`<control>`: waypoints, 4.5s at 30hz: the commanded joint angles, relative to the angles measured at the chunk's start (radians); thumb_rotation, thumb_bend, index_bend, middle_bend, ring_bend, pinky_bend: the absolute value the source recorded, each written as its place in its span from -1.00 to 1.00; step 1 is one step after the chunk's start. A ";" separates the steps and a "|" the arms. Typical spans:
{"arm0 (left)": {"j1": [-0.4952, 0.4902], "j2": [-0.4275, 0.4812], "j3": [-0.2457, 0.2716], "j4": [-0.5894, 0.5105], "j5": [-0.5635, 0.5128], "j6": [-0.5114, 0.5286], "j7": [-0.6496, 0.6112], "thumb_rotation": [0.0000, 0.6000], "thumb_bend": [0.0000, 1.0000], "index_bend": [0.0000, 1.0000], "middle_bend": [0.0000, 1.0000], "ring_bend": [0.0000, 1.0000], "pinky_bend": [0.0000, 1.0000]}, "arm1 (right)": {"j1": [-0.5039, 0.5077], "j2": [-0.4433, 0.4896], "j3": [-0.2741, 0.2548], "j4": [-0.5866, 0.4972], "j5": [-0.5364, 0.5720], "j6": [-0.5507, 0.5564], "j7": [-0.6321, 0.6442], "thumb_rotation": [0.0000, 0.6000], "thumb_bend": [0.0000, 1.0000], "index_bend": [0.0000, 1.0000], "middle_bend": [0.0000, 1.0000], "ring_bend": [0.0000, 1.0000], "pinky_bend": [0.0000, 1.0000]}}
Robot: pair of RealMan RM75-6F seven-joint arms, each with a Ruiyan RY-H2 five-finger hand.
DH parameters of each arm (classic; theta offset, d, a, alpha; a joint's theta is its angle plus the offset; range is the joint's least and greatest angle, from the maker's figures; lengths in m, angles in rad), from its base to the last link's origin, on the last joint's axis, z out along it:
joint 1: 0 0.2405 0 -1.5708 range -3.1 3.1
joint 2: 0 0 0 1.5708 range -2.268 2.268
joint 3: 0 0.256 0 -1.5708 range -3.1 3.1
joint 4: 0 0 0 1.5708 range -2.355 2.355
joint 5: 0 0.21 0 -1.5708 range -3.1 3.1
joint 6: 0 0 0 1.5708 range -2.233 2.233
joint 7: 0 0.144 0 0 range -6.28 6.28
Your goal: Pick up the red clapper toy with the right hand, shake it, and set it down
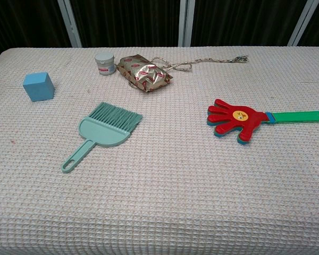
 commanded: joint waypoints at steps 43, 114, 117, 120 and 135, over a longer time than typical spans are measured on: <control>0.004 0.009 0.002 0.024 -0.018 -0.016 -0.027 1.00 -0.68 -0.92 -0.97 -1.00 -0.88 | 0.392 -0.166 0.043 0.068 0.200 -0.579 -0.225 1.00 -0.55 -0.70 -1.00 -1.00 -1.00; 0.005 0.000 0.007 0.048 -0.027 -0.039 -0.057 1.00 -0.68 -0.89 -0.96 -1.00 -0.87 | 0.278 -0.278 0.177 0.052 0.275 -0.334 0.382 1.00 0.04 1.00 0.56 0.81 1.00; 0.005 -0.001 0.007 0.051 -0.027 -0.039 -0.059 1.00 -0.68 -0.89 -0.96 -1.00 -0.87 | 0.265 -0.257 0.200 -0.001 0.303 -0.354 0.446 1.00 0.06 1.00 0.64 0.93 1.00; 0.006 -0.001 0.007 0.052 -0.027 -0.039 -0.060 1.00 -0.68 -0.89 -0.96 -1.00 -0.87 | 0.252 -0.240 0.221 -0.043 0.314 -0.362 0.509 1.00 0.08 1.00 0.69 0.97 1.00; 0.003 0.002 0.007 0.049 -0.031 -0.049 -0.061 1.00 -0.68 -0.89 -0.97 -1.00 -0.86 | 0.331 -0.229 0.106 0.067 0.146 -0.332 -0.100 1.00 0.09 1.00 0.79 1.00 1.00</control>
